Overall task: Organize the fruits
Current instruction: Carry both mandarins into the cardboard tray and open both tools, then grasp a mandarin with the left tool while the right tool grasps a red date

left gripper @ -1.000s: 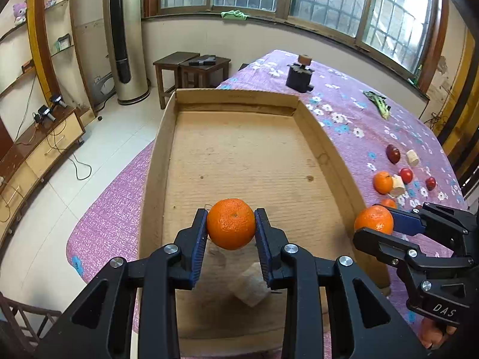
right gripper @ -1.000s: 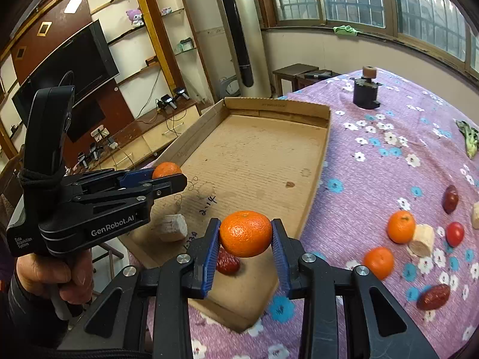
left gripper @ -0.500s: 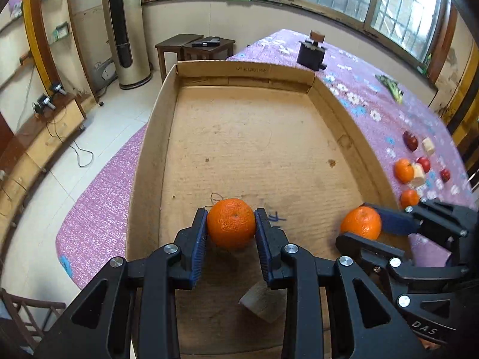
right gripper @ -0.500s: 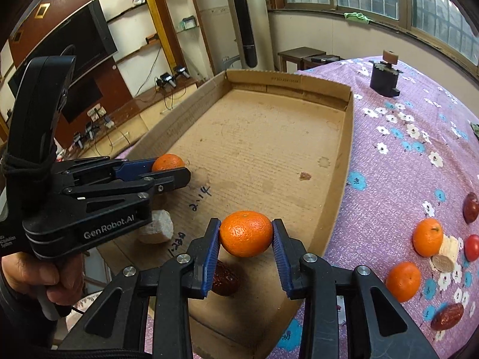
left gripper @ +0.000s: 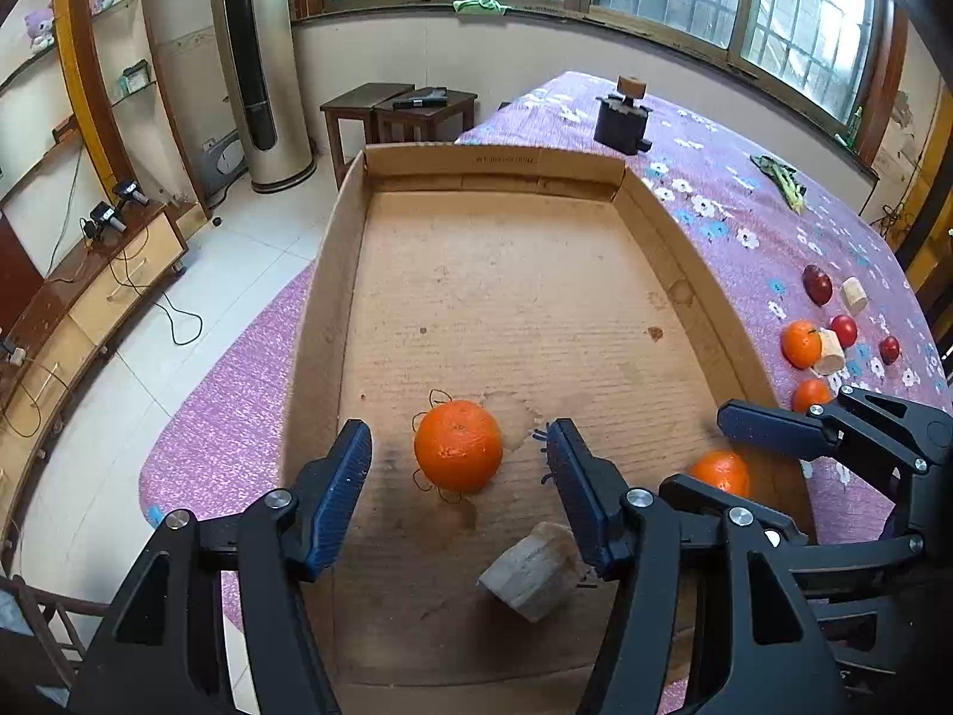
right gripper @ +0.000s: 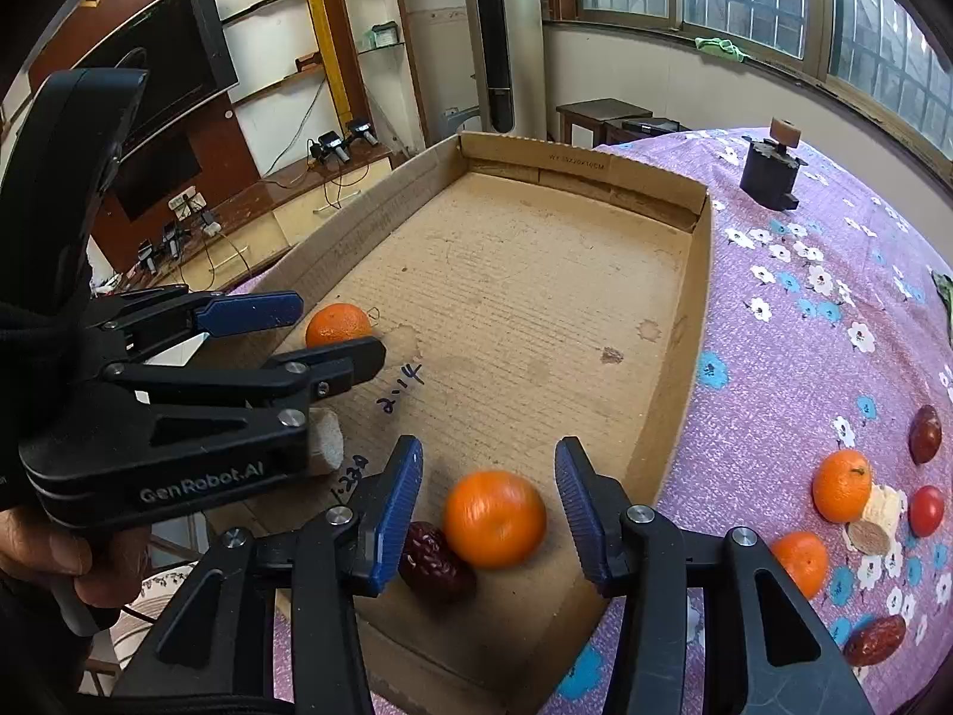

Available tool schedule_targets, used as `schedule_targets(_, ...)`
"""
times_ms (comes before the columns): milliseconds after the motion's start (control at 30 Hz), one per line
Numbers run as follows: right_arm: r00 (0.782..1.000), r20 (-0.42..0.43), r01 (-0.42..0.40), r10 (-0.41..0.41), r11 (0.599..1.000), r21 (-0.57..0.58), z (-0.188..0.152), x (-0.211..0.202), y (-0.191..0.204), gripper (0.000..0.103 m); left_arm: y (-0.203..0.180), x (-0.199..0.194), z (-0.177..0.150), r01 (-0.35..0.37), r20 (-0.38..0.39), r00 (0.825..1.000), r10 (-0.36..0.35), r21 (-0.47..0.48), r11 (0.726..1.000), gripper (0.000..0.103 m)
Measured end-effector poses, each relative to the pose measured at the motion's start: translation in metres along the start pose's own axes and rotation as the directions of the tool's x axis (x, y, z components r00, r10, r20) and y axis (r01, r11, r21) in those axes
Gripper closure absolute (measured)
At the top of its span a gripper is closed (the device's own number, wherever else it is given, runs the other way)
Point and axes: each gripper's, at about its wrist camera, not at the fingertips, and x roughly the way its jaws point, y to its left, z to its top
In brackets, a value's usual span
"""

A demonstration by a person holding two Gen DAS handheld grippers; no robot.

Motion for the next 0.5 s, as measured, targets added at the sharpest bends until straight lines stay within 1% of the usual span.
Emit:
schedule_targets(100, 1.000, 0.023, 0.002, -0.002, 1.000, 0.006, -0.002, -0.013, 0.000, 0.055, -0.002, -0.008, 0.002, 0.009, 0.015, 1.000, -0.009, -0.003, 1.000, 0.043)
schedule_targets(233, 0.997, 0.072, 0.000, -0.003, 0.999, 0.045, -0.010, -0.040, -0.010, 0.055, -0.013, -0.018, 0.003, 0.028, 0.036, 0.999, -0.028, 0.011, 1.000, 0.043)
schedule_targets(367, 0.994, 0.111, 0.005, -0.018, 0.993, 0.116, -0.023, -0.066, -0.032, 0.055, -0.028, -0.024, 0.004, 0.049, 0.045, 0.998, -0.051, 0.035, 0.998, 0.043)
schedule_targets(500, 0.990, 0.123, 0.044, -0.066, 0.983, 0.177, -0.040, -0.087, -0.056, 0.055, -0.049, -0.028, 0.003, 0.074, 0.047, 0.996, -0.078, 0.070, 0.995, 0.043)
